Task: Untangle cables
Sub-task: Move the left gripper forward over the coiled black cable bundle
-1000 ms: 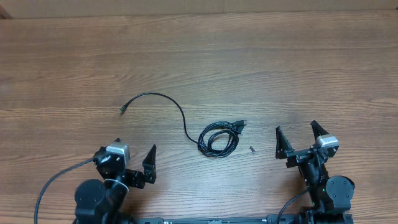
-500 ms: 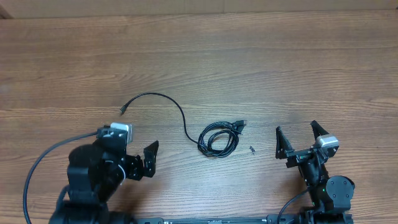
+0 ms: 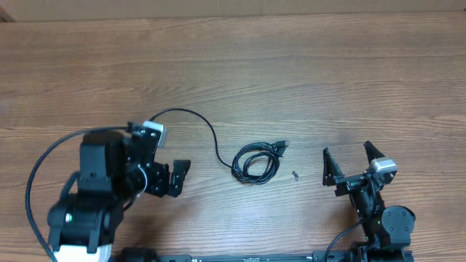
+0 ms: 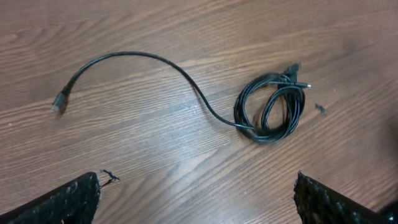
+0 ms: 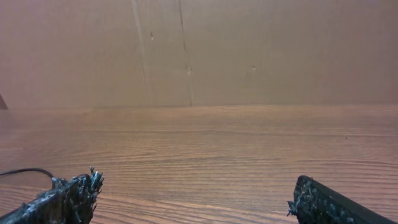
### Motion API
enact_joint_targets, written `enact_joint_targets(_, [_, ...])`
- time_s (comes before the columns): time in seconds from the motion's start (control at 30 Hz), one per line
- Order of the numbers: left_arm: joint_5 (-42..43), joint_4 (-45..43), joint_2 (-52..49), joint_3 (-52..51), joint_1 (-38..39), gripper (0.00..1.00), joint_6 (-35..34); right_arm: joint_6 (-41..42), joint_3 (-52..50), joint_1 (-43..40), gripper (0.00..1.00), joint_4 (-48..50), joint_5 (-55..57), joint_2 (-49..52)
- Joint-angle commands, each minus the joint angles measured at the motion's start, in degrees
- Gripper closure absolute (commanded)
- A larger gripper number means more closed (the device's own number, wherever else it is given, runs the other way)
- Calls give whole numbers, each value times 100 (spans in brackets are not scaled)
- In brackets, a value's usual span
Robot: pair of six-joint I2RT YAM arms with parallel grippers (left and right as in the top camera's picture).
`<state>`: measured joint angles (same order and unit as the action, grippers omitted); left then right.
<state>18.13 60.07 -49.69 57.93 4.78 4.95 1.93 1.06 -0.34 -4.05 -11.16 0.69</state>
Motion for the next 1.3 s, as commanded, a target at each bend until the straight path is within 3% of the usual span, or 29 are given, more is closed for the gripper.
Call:
enact_joint_targets(0.0, [140, 74, -361, 317, 101, 0, 426, 42, -61, -15, 0, 31, 17, -52])
enact_joint_targets(0.4, [-872, -118, -1285, 407, 1499, 0, 125, 44, -61, -15, 0, 28, 17, -52])
enact_joint_targets(1.27, [-866, -210, -2535, 407, 1528, 0, 122, 44, -61, -15, 0, 31, 17, -52])
